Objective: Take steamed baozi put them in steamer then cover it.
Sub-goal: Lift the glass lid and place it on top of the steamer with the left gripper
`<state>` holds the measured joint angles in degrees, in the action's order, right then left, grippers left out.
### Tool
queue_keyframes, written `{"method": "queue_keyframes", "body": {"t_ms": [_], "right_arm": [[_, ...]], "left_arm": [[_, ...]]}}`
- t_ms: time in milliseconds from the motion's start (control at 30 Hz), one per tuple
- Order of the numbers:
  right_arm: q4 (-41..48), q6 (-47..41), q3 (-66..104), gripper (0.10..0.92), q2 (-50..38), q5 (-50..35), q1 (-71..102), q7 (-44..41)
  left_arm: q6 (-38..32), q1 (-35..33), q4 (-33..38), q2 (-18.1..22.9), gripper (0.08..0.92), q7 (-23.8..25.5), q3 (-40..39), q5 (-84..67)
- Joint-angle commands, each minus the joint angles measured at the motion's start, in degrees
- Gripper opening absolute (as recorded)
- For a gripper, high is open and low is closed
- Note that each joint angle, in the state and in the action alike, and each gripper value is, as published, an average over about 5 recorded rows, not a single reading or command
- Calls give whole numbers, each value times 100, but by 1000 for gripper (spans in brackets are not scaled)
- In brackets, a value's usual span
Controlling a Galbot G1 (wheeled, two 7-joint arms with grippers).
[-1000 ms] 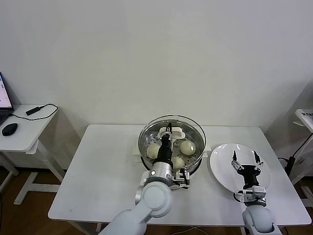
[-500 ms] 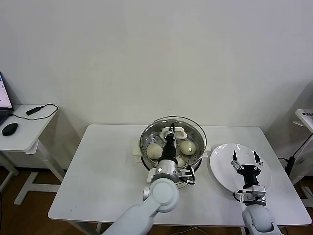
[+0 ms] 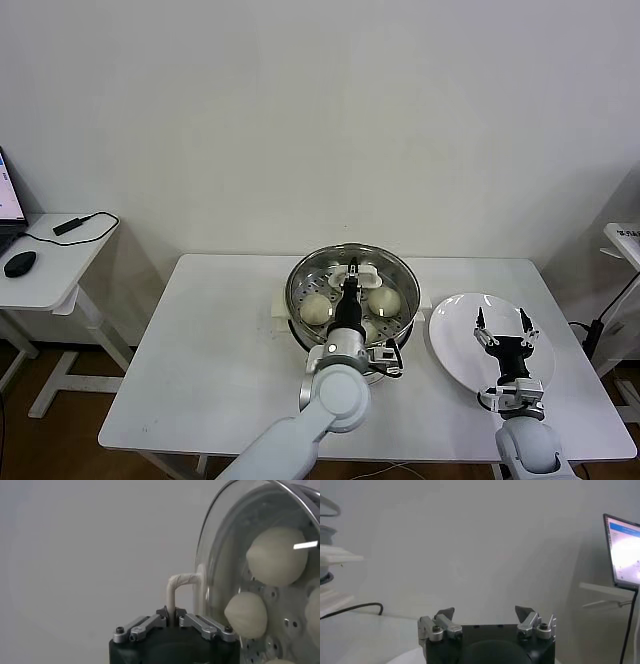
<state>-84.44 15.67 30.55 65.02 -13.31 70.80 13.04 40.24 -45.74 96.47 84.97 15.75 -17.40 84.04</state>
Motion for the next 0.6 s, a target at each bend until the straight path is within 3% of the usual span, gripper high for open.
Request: {"method": "queue_keyframes", "body": {"t_ms": [33, 600], "right_arm": [[9, 14, -13, 823, 11, 0, -18, 1], [30, 30, -47, 823, 54, 25, -50, 0]], "left_arm": [[-52, -21, -113, 16, 186, 63, 15, 177], [-178, -25, -207, 31, 186, 59, 106, 328]]}}
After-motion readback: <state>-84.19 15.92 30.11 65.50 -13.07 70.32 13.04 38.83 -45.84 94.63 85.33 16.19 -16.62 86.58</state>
